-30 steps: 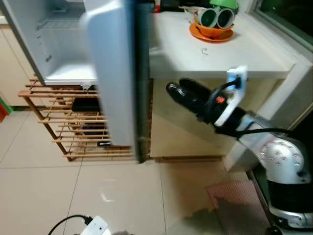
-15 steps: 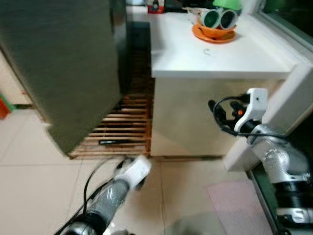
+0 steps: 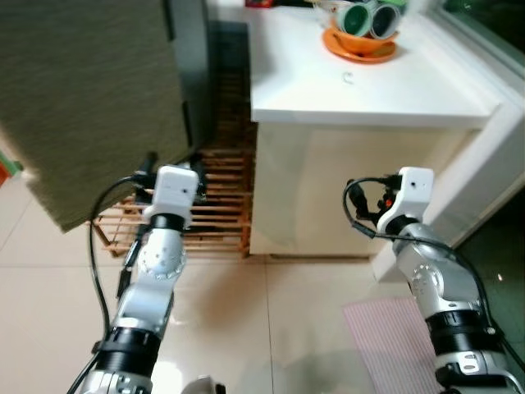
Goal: Restocking fridge
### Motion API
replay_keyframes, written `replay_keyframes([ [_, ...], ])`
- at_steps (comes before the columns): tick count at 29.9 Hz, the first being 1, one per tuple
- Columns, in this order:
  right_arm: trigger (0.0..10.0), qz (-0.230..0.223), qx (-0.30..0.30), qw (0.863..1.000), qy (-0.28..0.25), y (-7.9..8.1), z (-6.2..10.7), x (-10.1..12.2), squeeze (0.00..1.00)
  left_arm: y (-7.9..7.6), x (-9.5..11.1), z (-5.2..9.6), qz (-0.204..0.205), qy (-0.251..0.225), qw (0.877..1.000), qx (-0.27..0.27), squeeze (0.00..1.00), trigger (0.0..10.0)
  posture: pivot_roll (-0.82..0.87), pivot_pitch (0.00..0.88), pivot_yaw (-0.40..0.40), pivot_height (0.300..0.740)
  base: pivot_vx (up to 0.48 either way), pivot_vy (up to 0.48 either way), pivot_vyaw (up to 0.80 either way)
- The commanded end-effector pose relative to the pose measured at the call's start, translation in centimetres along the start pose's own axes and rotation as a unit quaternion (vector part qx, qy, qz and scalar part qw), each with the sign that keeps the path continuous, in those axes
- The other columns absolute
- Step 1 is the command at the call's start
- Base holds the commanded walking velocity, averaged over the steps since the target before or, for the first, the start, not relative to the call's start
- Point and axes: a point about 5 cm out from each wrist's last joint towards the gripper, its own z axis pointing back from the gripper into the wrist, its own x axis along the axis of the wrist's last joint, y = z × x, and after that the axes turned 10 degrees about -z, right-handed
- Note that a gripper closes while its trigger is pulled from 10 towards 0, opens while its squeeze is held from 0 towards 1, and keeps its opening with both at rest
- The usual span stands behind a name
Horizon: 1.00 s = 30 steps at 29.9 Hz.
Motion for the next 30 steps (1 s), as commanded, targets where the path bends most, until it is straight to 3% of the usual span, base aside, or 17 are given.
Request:
replay_keyframes([
  [1, 10.0, 0.002, -0.007, 1.000, -0.009, -0.5, 0.0, 0.3, 0.00, 0.0, 0.7, -0.1, 0.018, 0.000, 1.000, 0.009, 0.00, 10.0, 0.01, 0.000, -0.040, 0.740, 0.000, 0.000, 0.71],
  [7, 10.0, 0.009, 0.007, 1.000, -0.011, 0.4, -0.5, -0.2, 0.00, -0.2, 1.4, -0.3, 0.025, 0.006, 1.000, 0.000, 0.00, 10.0, 0.00, 0.000, -0.033, 0.740, 0.000, 0.257, 0.70],
  [19, 10.0, 0.025, 0.014, 1.000, -0.010, 0.8, -0.7, -0.6, 0.00, -0.7, 0.9, -0.9, 0.048, 0.049, 0.998, -0.015, 0.00, 10.0, -0.01, 0.000, -0.023, 0.740, 0.000, 0.476, 0.00],
  [23, 10.0, 0.025, 0.017, 1.000, -0.009, 0.9, -0.5, -0.9, 0.00, -0.8, 0.4, -1.1, 0.035, 0.066, 0.997, -0.018, 0.00, 10.0, -0.01, 0.000, -0.020, 0.740, 0.000, 0.000, 0.00],
  [30, 10.0, 0.025, 0.018, 0.999, -0.010, 0.9, -0.4, -1.0, 0.00, -0.7, 0.6, -1.1, 0.055, 0.057, 0.997, -0.022, 0.00, 10.0, -0.01, 0.000, -0.016, 0.740, 0.240, 0.000, 0.00],
])
